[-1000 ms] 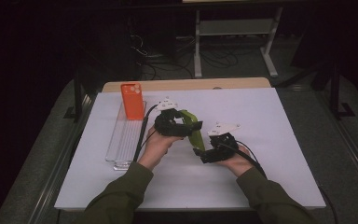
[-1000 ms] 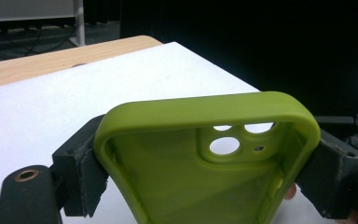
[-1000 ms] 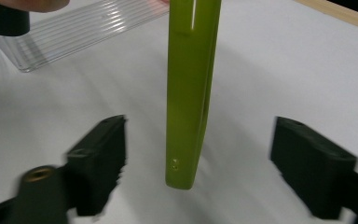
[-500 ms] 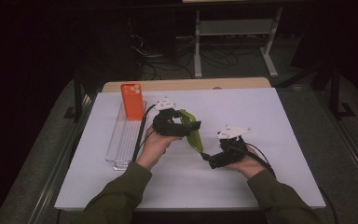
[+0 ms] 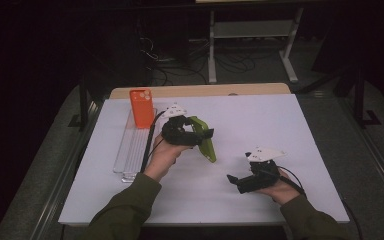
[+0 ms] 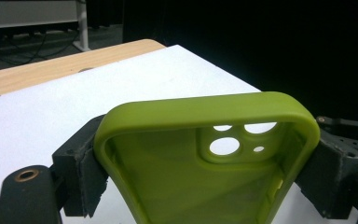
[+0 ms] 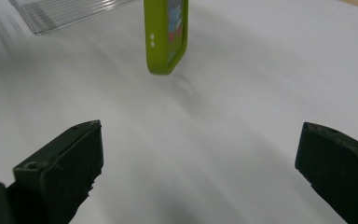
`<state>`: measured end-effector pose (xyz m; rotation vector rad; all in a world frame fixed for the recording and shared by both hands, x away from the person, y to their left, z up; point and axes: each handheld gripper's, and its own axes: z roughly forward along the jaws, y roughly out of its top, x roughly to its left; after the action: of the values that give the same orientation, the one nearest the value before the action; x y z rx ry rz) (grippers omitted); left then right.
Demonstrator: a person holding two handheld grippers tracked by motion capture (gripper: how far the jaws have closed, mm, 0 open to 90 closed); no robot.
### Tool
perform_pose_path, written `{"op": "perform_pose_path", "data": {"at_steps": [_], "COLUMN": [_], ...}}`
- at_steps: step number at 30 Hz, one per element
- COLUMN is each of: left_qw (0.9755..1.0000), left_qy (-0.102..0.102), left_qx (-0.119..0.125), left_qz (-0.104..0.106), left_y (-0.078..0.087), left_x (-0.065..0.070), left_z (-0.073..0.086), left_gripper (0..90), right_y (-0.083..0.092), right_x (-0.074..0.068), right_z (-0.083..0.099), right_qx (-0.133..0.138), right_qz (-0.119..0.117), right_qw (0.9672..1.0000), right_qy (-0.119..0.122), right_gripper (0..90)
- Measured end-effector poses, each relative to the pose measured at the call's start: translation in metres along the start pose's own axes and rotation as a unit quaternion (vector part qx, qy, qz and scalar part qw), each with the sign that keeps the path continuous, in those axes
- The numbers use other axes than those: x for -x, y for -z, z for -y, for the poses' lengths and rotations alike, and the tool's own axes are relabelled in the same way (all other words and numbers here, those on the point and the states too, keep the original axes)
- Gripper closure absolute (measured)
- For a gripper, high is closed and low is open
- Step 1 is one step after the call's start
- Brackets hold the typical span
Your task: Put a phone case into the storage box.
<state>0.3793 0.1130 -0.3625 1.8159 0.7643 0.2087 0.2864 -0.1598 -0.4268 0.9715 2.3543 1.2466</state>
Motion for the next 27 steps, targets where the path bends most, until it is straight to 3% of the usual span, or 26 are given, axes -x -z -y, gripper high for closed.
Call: {"op": "perform_pose_path", "data": {"at_steps": [5,10,16,27], "left_qw": [1.0,1.0,1.0,0.9994], "left_qy": [-0.002,-0.004,-0.004,-0.023], "left_qx": [0.0,0.004,0.004,0.004], "left_qz": [-0.001,-0.002,-0.005,-0.026], "left_y": [0.001,0.001,0.003,0.017], "left_x": [0.001,0.001,0.001,-0.001], "left_z": [0.0,-0.001,-0.002,-0.024], "left_gripper": [14.6,14.6,14.7,14.6], "right_y": [0.006,0.01,0.012,0.013], "right_x": [-0.001,0.0,0.004,0.007], "right_z": [0.012,0.02,0.024,0.024], "right_qx": [-0.013,-0.018,-0.02,-0.018], "right_qz": [0.01,0.029,0.03,0.031], "right_qw": [0.9999,0.9992,0.9991,0.999], "right_qy": [-0.002,-0.022,-0.024,-0.028], "right_gripper": [0.4,0.4,0.4,0.4]}}
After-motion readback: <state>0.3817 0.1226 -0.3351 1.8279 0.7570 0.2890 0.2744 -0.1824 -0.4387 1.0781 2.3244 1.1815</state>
